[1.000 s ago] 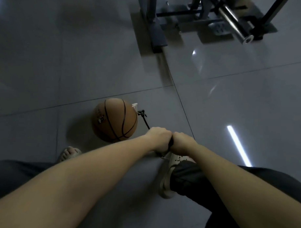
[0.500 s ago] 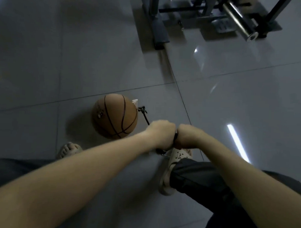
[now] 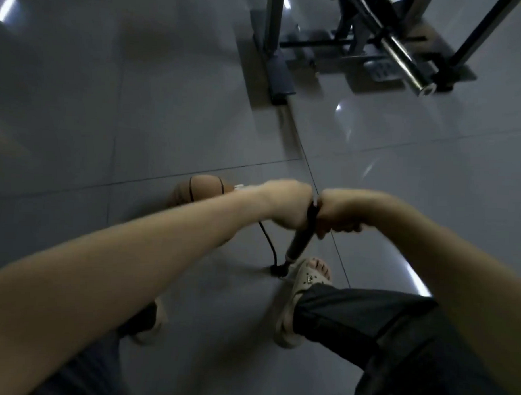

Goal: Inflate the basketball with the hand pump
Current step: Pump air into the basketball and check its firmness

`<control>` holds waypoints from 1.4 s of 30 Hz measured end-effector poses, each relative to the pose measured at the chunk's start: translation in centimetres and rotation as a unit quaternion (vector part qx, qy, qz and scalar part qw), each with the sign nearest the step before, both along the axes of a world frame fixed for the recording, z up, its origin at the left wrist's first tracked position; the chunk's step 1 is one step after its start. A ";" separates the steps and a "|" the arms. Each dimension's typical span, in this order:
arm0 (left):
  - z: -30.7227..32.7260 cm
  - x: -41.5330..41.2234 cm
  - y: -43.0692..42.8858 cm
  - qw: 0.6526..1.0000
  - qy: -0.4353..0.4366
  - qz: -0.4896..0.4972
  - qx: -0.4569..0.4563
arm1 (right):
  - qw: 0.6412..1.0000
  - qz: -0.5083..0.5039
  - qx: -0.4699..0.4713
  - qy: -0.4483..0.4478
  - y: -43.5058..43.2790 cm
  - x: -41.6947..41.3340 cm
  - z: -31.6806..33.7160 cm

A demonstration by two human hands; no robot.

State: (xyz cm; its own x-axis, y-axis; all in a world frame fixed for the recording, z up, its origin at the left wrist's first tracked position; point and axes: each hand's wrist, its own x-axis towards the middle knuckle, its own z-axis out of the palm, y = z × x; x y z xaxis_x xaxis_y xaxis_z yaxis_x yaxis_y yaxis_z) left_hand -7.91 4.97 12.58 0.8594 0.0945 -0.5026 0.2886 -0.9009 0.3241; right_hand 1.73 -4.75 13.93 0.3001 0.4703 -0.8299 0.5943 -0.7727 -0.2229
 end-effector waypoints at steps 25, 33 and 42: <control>1.7 0.9 0.7 0.999 -0.035 -0.021 0.010 | 1.000 -0.007 0.017 -0.019 0.5 0.5 1.6; -9.0 -2.2 -2.9 0.999 -0.031 0.006 0.034 | 0.996 0.014 0.029 -0.084 -2.2 -3.3 -10.8; -11.1 -1.0 -2.6 0.999 0.041 -0.018 0.031 | 0.997 0.016 -0.023 -0.067 -1.8 -3.3 -12.9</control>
